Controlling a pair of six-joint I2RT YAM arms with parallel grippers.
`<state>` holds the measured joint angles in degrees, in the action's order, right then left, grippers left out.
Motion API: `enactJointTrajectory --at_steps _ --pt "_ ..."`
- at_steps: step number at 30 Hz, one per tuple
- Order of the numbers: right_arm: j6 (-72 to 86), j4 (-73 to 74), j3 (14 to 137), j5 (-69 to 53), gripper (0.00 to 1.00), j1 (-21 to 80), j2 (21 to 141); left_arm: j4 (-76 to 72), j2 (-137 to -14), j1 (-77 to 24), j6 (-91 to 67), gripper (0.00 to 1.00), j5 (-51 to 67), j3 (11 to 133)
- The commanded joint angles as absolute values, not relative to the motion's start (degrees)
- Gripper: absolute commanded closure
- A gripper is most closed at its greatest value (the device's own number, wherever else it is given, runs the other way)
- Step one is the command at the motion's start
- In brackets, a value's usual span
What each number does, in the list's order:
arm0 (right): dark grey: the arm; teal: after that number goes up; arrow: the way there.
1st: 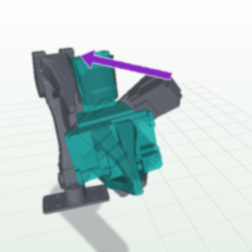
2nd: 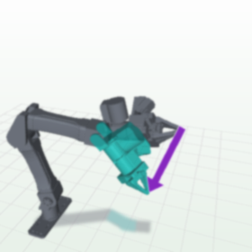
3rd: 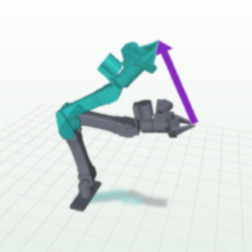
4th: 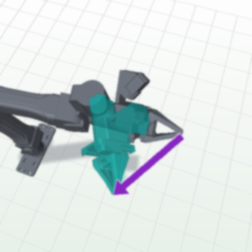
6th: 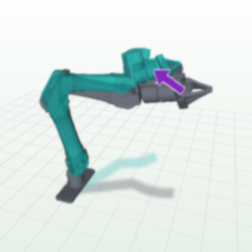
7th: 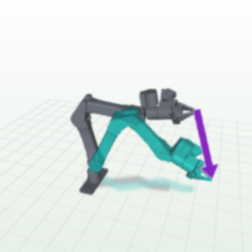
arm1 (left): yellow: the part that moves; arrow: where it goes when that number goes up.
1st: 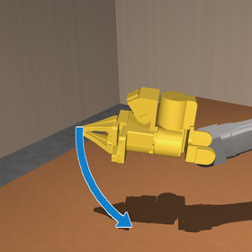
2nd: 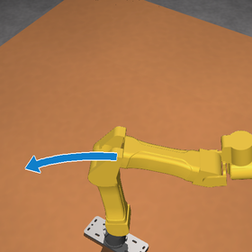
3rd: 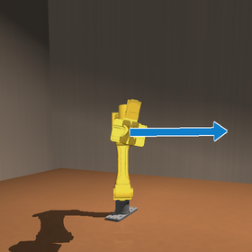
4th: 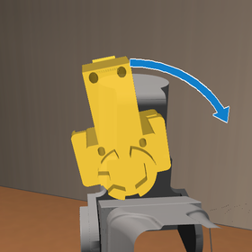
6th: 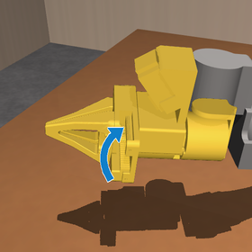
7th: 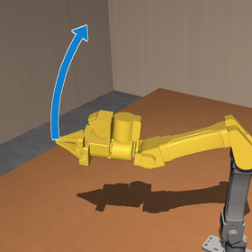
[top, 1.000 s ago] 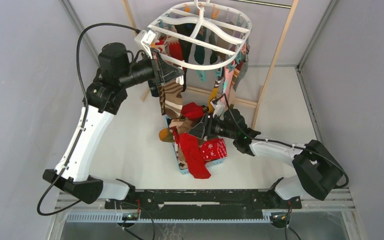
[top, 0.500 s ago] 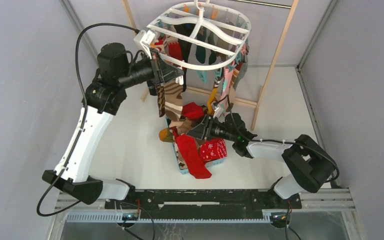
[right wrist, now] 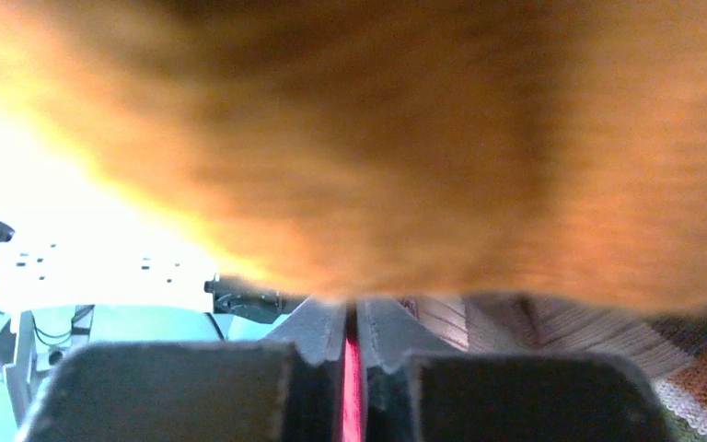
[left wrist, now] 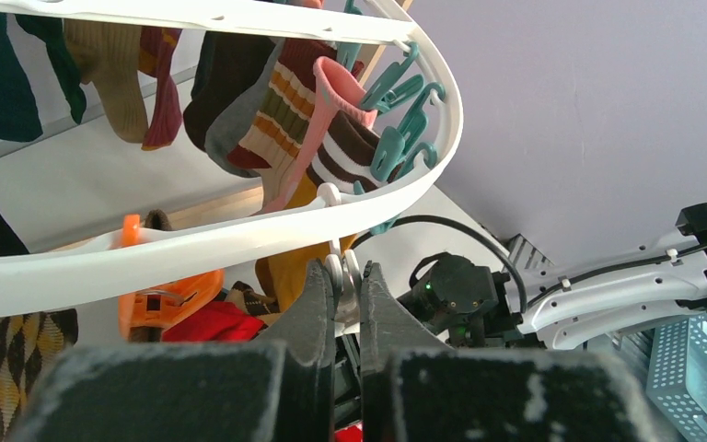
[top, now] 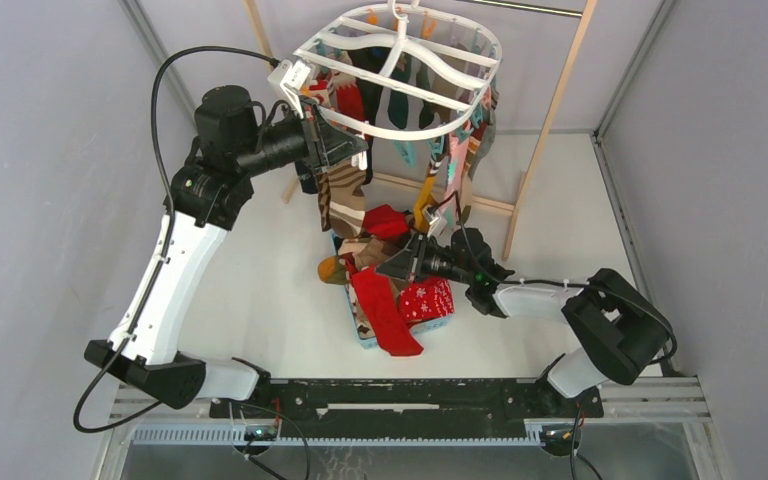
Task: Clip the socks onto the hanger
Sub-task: Pick up the sock from the bin.
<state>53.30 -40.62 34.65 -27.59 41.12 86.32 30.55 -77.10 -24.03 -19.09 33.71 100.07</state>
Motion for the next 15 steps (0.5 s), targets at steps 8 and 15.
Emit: enactJointTrajectory --at_steps 8,15 --pt "57.4 -57.4 33.8 -40.1 1.00 39.1 76.6 30.0 -74.9 -24.2 -20.8 1.00 38.1 100.1" --pt "60.0 -66.1 33.8 -37.2 1.00 38.4 72.0 26.5 -75.2 -24.7 -25.8 1.00 41.3 98.1"
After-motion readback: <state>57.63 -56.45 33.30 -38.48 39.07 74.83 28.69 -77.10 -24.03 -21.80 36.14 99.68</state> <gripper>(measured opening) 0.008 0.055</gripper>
